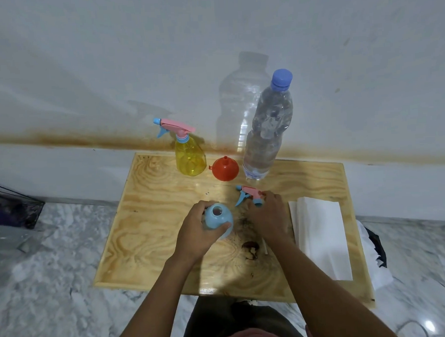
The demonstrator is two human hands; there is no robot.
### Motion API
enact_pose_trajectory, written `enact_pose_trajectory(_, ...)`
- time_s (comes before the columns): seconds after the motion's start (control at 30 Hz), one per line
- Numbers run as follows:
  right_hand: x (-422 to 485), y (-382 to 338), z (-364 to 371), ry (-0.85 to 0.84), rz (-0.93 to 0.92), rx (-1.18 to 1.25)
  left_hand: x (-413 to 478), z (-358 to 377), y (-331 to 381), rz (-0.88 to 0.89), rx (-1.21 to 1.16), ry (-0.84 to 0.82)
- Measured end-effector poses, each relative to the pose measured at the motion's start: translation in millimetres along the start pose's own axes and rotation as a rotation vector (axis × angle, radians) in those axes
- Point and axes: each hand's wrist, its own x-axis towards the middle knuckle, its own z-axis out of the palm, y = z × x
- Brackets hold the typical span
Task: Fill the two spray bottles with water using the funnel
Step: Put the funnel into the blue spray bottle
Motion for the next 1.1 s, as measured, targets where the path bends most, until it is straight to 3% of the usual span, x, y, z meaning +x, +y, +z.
enact_pose_trajectory(0.17, 13.0, -40.6, 2.8, -0.067, -0.163, 0.051, 4.2, -10.5, -3.5, -0.017, 0.001, -0.007)
enact_pose_trajectory(0.47, 59.5, -98.5, 34.5, -0.119, -0.038, 0.141, 8.0, -13.0, -7.9, -0.043, 0.016, -0.029)
enact_pose_trajectory(0.83, 67.3, -115.2, 45.7, 0.028, -0.014, 0.222, 6.0, -11.8, -8.5, -0.049, 0.086, -0.036)
enact_pose_trajectory(1.1, 21.6, -99.8, -9.6, 0.123, -0.287, 0.274, -2.3, -10.8, 1.5, -0.086, 0.066, 0.002)
